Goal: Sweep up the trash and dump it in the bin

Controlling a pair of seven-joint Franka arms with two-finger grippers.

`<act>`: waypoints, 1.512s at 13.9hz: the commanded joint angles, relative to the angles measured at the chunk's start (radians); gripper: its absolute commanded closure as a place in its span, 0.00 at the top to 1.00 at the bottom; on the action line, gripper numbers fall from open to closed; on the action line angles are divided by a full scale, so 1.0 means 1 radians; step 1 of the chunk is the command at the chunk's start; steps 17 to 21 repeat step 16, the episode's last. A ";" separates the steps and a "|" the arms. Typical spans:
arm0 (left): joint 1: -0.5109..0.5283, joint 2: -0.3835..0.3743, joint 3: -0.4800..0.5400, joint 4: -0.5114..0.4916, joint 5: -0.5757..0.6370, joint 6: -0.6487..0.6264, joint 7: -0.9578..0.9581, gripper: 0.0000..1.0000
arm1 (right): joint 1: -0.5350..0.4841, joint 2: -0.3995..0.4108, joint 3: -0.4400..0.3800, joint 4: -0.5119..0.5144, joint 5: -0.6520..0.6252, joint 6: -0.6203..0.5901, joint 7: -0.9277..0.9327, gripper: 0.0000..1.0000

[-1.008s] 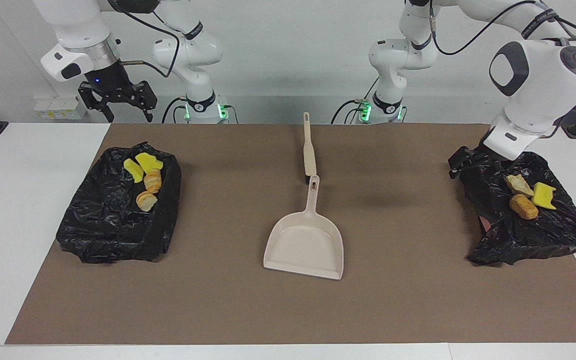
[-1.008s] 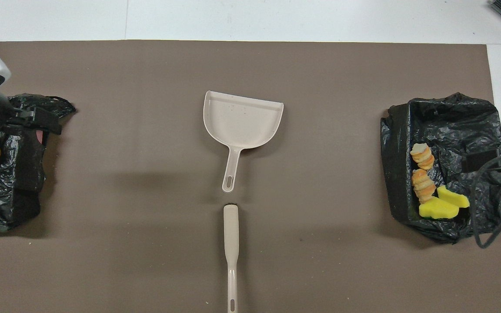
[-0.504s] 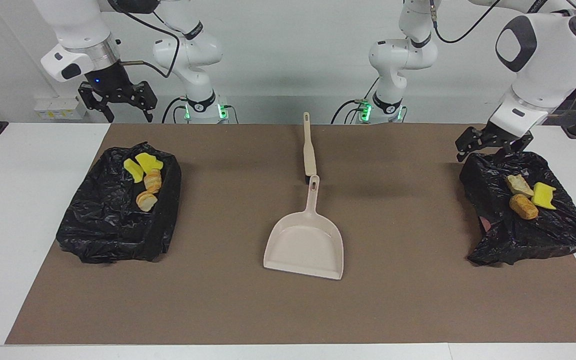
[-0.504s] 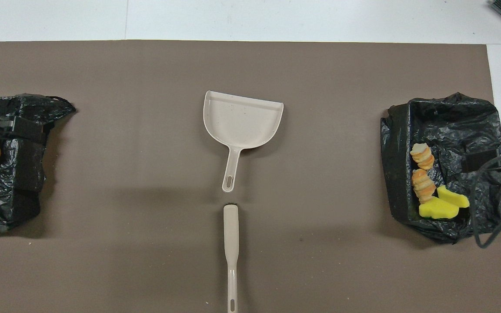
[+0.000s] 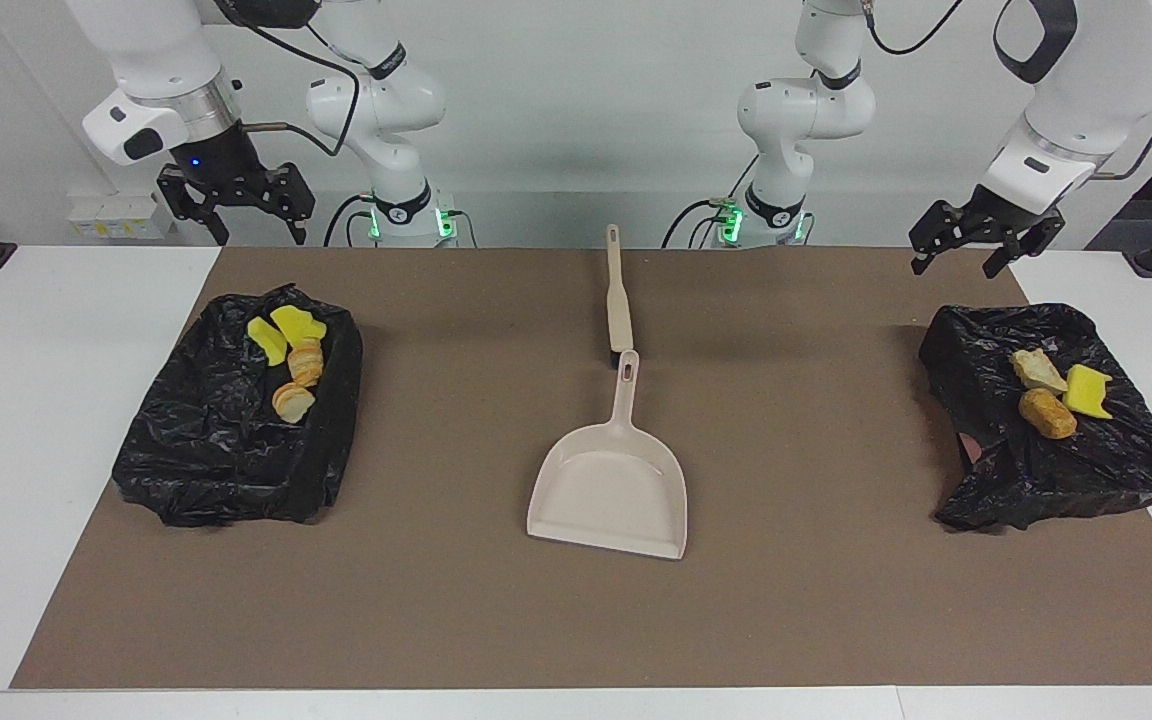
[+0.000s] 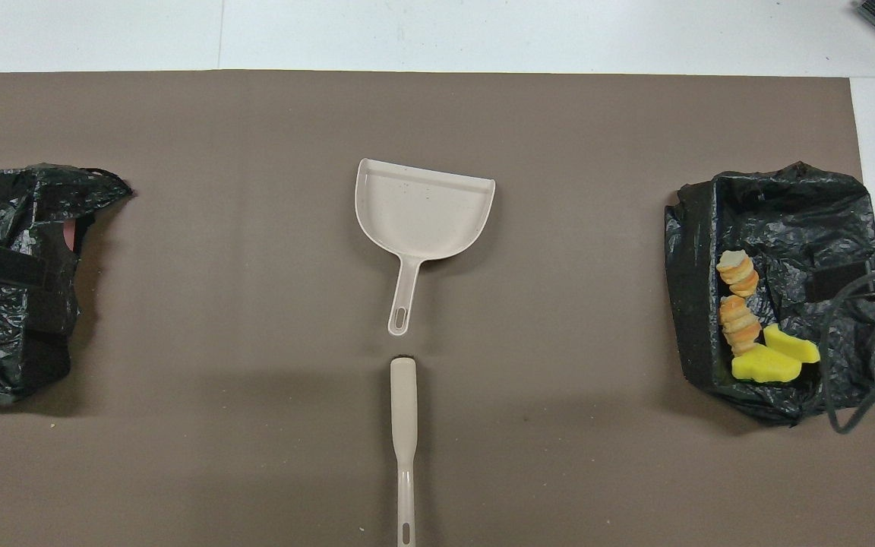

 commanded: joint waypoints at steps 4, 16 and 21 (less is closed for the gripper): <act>0.007 0.000 0.004 0.036 0.015 -0.057 0.029 1.00 | -0.004 -0.008 -0.002 -0.013 0.015 0.006 -0.019 1.00; 0.004 0.015 0.005 0.053 0.014 -0.073 0.038 1.00 | -0.004 -0.008 -0.002 -0.014 0.015 0.006 -0.019 1.00; 0.004 0.015 0.005 0.053 0.014 -0.073 0.038 1.00 | -0.004 -0.008 -0.002 -0.014 0.015 0.006 -0.019 1.00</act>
